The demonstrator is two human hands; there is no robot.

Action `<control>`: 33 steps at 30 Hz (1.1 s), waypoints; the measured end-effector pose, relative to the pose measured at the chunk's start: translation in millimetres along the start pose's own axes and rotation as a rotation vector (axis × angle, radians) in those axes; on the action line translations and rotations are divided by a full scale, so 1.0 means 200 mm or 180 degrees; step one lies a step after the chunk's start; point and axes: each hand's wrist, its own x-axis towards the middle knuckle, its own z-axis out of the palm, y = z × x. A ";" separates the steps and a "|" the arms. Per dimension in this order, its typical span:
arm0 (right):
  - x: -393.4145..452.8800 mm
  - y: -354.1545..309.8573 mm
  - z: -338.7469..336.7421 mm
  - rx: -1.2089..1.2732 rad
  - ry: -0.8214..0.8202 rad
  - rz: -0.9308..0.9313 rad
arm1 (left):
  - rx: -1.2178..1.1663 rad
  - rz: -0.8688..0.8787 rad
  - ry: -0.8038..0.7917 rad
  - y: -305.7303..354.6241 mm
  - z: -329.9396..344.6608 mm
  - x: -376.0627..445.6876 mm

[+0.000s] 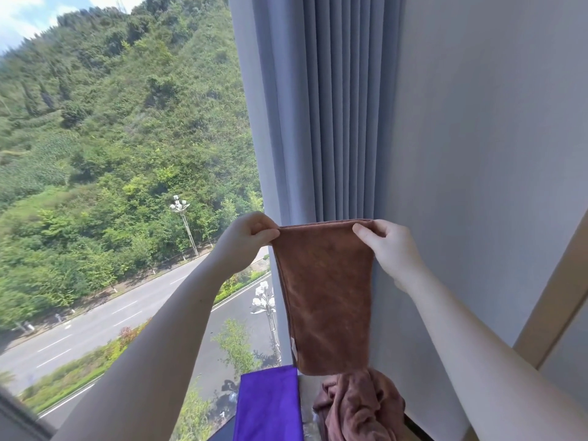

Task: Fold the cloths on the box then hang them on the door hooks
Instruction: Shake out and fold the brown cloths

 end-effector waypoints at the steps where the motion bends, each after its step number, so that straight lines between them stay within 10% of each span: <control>1: 0.00 0.00 0.00 0.0012 0.0063 -0.0031 | -0.0042 0.0008 -0.0022 0.01 0.00 0.00; 12: -0.02 0.01 0.05 -0.0686 0.0938 -0.0653 | 0.0016 0.0027 -0.0245 0.13 0.04 -0.01; 25: -0.08 -0.05 0.14 -0.0504 0.0278 -0.0777 | 0.1136 -0.0218 -0.1380 0.25 0.13 -0.03; 33: -0.13 -0.11 0.15 0.0532 0.0035 -0.0573 | 0.0831 0.0406 -0.0930 0.35 0.28 -0.01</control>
